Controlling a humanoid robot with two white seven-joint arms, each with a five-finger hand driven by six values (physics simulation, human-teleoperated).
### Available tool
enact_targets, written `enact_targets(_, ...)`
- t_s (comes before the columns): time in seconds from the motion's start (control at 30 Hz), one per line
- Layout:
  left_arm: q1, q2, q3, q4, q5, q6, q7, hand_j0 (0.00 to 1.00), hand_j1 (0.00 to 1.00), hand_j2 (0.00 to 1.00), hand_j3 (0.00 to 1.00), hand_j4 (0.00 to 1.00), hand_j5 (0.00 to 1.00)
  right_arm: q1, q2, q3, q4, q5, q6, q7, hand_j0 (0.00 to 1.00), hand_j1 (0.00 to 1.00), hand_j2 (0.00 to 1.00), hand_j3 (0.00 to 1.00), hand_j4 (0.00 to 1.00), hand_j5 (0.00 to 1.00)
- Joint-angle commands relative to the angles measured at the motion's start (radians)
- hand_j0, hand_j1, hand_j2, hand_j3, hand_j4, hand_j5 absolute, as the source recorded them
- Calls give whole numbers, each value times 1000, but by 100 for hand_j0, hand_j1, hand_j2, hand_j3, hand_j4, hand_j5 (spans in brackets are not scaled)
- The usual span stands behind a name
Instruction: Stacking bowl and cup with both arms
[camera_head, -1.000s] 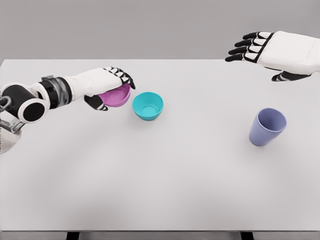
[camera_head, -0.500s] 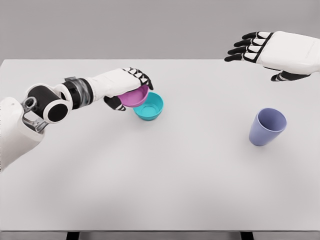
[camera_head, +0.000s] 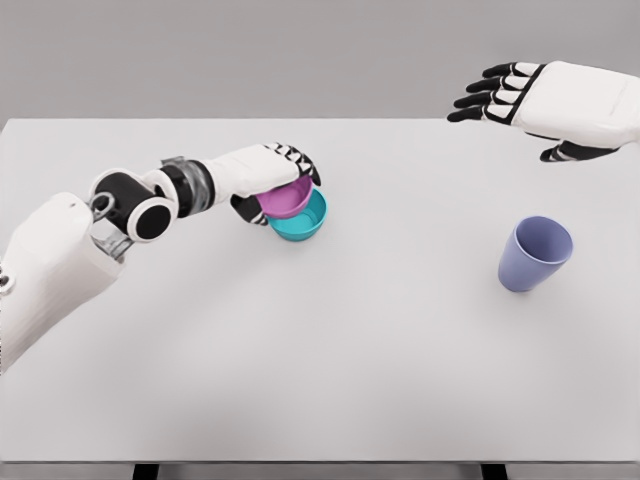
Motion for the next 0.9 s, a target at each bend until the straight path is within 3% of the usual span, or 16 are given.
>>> enact_targets(0.0, 0, -19, -5, 15, -10, 0, 1, 67, 67, 67, 67, 67, 67, 0, -1, 0, 1, -3, 3, -1, 100, 100, 100, 100, 100, 100)
enact_targets(0.47, -8, -38, -17, 28, -23, 0, 1, 70, 70, 70, 70, 70, 70, 2, -4, -5, 1, -5, 3, -1, 100, 100, 100, 100, 100, 100)
enact_targets(0.7, -8, -38, -23, 27, -23, 0, 1, 98, 98, 98, 98, 98, 98, 31, -16, -26, -4, -3, 3, -1, 100, 100, 100, 100, 100, 100)
enact_targets(0.87, -8, -38, -23, 24, -23, 0, 1, 100, 100, 100, 100, 100, 100, 69, -47, -66, -8, -5, 3, -1, 100, 100, 100, 100, 100, 100)
